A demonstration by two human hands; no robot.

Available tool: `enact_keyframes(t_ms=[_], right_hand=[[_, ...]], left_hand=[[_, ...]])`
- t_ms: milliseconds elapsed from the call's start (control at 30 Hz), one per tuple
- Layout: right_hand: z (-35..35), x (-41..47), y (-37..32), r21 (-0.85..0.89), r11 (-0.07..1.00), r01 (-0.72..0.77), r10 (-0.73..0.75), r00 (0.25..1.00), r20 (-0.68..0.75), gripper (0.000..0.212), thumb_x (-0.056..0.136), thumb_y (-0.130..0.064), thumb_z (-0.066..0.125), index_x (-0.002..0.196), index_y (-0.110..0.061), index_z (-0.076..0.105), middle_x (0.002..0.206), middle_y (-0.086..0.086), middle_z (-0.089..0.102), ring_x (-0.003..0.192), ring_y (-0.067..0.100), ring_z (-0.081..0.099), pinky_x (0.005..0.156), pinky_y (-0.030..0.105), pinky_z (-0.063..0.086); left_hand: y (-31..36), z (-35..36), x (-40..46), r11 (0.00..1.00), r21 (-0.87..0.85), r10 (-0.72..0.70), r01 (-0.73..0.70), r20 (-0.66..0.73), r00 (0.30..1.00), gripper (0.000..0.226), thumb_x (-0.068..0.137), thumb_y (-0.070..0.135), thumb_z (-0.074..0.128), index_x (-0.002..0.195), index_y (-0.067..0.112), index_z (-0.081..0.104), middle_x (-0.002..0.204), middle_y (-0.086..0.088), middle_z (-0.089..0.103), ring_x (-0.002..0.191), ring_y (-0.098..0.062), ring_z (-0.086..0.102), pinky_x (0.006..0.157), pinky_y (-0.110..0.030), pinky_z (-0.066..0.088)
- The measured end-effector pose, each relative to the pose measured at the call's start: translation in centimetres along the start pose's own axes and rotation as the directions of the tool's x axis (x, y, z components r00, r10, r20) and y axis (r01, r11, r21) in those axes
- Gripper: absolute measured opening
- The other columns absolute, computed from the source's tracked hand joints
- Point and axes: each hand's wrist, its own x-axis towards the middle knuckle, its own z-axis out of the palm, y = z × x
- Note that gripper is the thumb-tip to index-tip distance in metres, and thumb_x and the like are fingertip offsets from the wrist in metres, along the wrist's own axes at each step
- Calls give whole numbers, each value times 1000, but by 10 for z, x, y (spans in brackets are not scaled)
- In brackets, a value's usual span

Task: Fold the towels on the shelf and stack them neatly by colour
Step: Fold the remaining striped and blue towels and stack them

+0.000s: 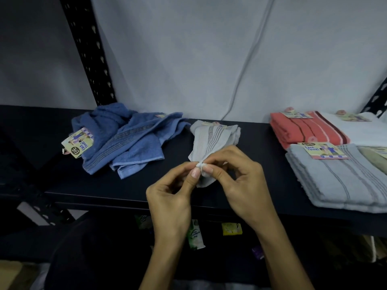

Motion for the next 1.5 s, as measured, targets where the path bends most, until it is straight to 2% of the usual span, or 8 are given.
enact_keyframes(t_ms=[500,600,800,1033,1233,1367,1433,1500], right_hand=[[0,-1,-2,33,999,-26,28,997,-69,12,86,-8,76,97,-13,74,86,-3,69,80,19,65,73,28,52],[1,-2,-1,-91,995,43,-43,999,8,27,92,-12,70,117,-19,73,95,-3,60,91,18,60,82,19,48],[-2,-1,-6,-438,875,206,-196,978,69,13,95,-16,67,105,-20,73,119,-6,54,112,12,46,95,30,41],[-2,11,-10,-489,850,198,-259,964,-60,9,94,-11,61,101,-15,65,94,-27,49,98,-9,45,90,25,33],[-24,54,-24,-485,850,207,-337,921,-197,5,97,-9,60,101,-12,62,89,-15,55,84,9,54,83,44,45],[-50,88,-38,-404,896,184,-319,900,-298,5,97,-15,61,100,-11,62,85,-8,60,81,13,58,80,36,49],[-58,100,-47,-351,919,182,-291,911,-290,4,96,-15,63,98,-12,63,84,-7,62,78,6,58,72,23,46],[-61,110,-53,-335,924,184,-284,916,-282,2,95,-15,65,96,-13,64,83,-4,63,76,3,57,69,18,43]], left_hand=[[8,-10,7,999,5,36,-37,173,984,26,81,0,77,106,6,76,96,0,79,96,-16,76,83,-19,56],[9,-12,6,994,52,89,-98,161,983,25,82,0,78,105,8,75,95,-1,79,94,-16,75,82,-21,57],[12,-13,3,979,100,168,-178,108,980,32,81,4,80,106,13,62,92,-1,78,94,-16,75,84,-25,58],[-5,-15,26,807,456,269,-376,284,920,29,87,5,74,112,17,65,105,10,70,100,-11,68,87,-25,53],[3,-28,67,747,648,197,-148,-3,980,26,80,3,64,94,24,68,86,13,71,63,-4,62,61,-28,50],[27,-33,97,841,539,75,-35,-53,996,19,87,2,61,75,15,68,66,0,71,56,-8,66,57,-32,53],[44,-23,93,948,319,-9,-12,62,998,12,93,2,61,85,10,66,84,-5,75,70,-19,73,64,-46,62],[58,-7,82,965,257,-21,-46,251,968,13,93,27,72,100,18,66,98,2,75,83,-19,73,70,-39,62]])
